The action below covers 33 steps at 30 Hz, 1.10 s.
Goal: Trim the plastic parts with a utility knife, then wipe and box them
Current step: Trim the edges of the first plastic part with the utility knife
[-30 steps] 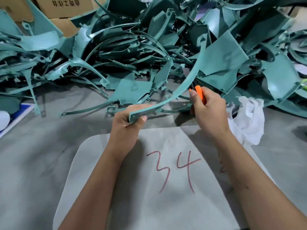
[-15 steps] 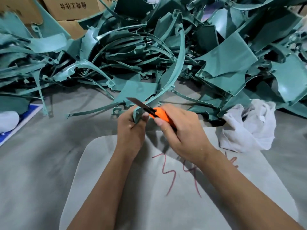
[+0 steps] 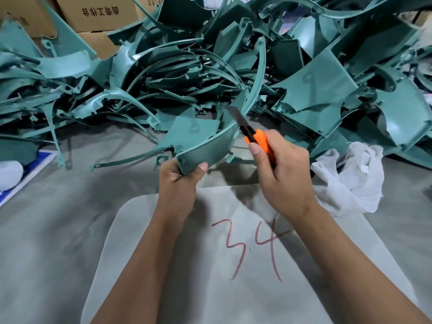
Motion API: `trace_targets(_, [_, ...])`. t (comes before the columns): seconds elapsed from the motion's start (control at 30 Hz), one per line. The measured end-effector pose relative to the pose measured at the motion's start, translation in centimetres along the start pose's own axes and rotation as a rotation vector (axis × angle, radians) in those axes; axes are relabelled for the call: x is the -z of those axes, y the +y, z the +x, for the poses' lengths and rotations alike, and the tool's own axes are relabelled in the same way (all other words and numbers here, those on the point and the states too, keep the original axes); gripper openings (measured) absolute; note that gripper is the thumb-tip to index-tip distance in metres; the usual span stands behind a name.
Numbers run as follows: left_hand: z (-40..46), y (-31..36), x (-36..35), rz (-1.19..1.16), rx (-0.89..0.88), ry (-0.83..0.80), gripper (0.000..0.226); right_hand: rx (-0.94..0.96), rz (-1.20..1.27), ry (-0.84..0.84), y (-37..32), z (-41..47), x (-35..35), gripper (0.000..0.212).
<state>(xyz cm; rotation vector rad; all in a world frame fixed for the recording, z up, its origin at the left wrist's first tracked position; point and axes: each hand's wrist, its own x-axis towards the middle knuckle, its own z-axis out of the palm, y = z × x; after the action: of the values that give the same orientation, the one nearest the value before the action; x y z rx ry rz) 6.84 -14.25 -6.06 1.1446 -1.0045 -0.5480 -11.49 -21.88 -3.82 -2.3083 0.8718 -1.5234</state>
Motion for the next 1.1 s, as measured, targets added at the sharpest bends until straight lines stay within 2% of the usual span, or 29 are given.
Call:
trace_targets(0.1, [0.2, 0.4, 0.2, -0.039, -0.001, 0.06, 0.043, -0.055, -0.032, 0.05, 1.1, 0.4, 0.7, 0.021])
trace_targets(0.23, [0.4, 1.1, 0.3, -0.125, 0.003, 0.172, 0.064, -0.063, -0.054, 0.059, 2.0, 0.7, 1.4, 0.023])
trace_targets(0.33, [0.8, 1.4, 1.0, -0.159, -0.008, 0.21, 0.066, -0.036, -0.069, 0.052, 2.0, 0.7, 1.4, 0.022])
trace_targets(0.5, [1.6, 0.9, 3.2, -0.074, -0.033, 0.231, 0.077, -0.049, -0.104, 0.042, 2.2, 0.9, 1.8, 0.027])
trace_targets(0.73, [2.0, 0.5, 5.8, 0.045, 0.042, 0.236, 0.068, -0.082, -0.087, 0.1, 2.6, 1.2, 2.3, 0.025])
trace_targets(0.87, [2.3, 0.5, 6.6, 0.048, 0.219, 0.236, 0.062, -0.133, -0.061, 0.137, 3.2, 1.3, 2.6, 0.028])
trace_targets(0.97, [2.2, 0.4, 6.6, 0.038, 0.152, 0.234, 0.061, -0.159, -0.07, 0.167, 3.6, 1.3, 2.8, 0.026])
trace_targets(1.03, [1.9, 0.6, 6.3, -0.045, 0.083, 0.216, 0.05, -0.219, -0.093, 0.174, 4.1, 1.3, 2.9, 0.026])
trace_targets(1.1, [2.0, 0.7, 6.1, -0.087, 0.111, 0.275, 0.039, -0.298, -0.128, 0.17, 4.5, 1.4, 3.1, 0.03])
